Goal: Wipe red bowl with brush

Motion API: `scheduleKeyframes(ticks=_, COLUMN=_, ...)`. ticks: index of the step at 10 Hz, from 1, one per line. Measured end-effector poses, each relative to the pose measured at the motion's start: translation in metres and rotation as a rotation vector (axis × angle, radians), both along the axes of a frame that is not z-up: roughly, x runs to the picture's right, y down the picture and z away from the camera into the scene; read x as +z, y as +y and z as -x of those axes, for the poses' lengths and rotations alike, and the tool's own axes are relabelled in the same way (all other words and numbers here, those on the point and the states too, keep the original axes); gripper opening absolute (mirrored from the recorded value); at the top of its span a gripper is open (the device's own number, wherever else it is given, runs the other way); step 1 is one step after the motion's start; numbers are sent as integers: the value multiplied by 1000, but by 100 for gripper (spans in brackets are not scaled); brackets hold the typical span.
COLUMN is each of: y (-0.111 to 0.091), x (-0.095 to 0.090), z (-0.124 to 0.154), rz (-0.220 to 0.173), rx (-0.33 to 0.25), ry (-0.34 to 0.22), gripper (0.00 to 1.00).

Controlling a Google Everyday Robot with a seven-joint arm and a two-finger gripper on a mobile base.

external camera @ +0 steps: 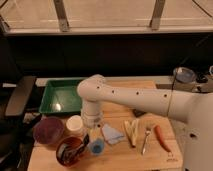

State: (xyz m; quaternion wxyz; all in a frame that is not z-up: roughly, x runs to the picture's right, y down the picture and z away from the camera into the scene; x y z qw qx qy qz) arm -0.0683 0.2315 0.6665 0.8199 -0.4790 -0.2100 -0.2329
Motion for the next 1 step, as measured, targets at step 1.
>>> scheduleKeyframes(ticks=1, y=4, x=-3, z=-7, rz=4, rx=3, ry=8, gripper=0)
